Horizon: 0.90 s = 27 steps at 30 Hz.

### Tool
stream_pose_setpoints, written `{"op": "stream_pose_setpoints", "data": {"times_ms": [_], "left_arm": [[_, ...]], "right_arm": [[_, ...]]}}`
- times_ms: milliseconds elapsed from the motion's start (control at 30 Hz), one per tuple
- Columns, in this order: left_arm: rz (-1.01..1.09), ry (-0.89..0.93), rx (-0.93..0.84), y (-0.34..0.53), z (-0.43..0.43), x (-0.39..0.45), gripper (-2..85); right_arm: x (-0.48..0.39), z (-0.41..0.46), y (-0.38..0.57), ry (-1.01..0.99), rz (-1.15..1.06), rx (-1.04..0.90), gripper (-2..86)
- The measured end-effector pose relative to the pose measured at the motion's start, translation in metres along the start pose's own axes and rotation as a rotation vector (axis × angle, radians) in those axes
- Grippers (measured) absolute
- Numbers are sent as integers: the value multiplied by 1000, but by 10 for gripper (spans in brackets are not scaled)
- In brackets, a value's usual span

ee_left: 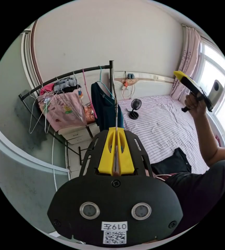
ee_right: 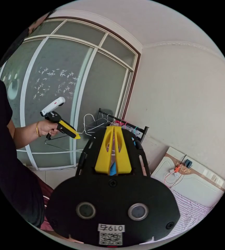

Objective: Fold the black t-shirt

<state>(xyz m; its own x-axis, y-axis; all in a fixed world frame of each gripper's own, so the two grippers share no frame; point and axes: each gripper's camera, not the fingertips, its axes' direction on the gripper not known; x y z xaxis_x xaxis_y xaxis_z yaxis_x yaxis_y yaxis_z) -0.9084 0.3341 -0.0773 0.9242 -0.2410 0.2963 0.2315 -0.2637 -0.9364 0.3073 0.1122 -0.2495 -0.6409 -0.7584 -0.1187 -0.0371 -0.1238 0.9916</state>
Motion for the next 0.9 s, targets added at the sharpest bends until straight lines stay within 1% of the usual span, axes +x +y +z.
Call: {"op": "stream_pose_setpoints", "data": {"times_ms": [133, 267, 400, 533, 667, 767, 900], "left_arm": [[-84, -60, -5, -15, 17, -38, 3], [-164, -141, -24, -40, 59, -62, 5], [-237, -122, -38, -63, 103, -84, 6], [-256, -143, -50, -86, 125, -102, 7], [-249, -223, -59, -113, 137, -119, 8], [-238, -266, -65, -126, 141, -127, 8], [-234, -269, -57, -147, 149, -134, 9]], "right_arm": [[12, -16, 16, 44, 43, 1, -8], [19, -35, 45, 69, 134, -2, -8], [22, -57, 71, 98, 203, -17, -8], [25, -86, 102, 135, 302, -23, -8], [18, -114, 131, 194, 377, -30, -8], [10, -128, 147, 240, 405, -44, -8], [2, -140, 164, 278, 436, -49, -8]]}}
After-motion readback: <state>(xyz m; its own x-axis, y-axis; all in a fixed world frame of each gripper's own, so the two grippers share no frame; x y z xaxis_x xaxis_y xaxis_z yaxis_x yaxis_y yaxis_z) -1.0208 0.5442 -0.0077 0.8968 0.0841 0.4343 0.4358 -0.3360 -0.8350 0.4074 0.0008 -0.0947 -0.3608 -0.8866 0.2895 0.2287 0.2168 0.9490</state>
